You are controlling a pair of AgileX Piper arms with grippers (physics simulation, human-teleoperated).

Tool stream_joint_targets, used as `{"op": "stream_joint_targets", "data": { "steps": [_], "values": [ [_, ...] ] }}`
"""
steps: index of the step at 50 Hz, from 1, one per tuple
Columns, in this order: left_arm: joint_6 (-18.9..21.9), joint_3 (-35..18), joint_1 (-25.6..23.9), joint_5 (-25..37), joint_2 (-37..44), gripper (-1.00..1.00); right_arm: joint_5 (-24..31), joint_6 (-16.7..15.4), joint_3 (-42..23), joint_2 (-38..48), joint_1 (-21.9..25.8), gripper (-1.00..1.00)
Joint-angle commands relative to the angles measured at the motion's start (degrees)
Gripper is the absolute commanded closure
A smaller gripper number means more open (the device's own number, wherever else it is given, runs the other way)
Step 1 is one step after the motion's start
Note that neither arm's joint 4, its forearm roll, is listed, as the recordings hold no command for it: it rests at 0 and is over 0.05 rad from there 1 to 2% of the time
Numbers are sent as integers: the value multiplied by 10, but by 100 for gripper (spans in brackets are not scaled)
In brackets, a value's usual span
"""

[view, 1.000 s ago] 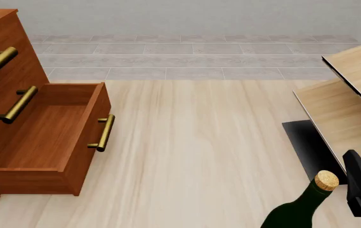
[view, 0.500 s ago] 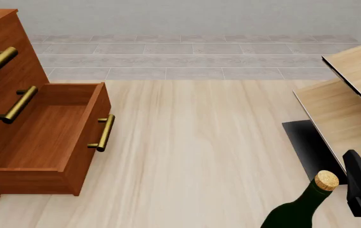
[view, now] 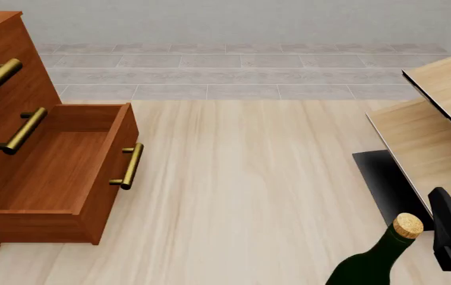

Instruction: Put the bowl on top of the cabinet.

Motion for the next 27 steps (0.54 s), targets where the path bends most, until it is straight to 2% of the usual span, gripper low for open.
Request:
{"op": "stream_joint_targets", "data": {
  "steps": [1,27],
  "values": [
    [-4,-12,-6,9,-21,-100,0,0,0,0,0,-100],
    [-10,-27,-36,27,-59,-100,0,0,0,0,0,-100]
  ]
}}
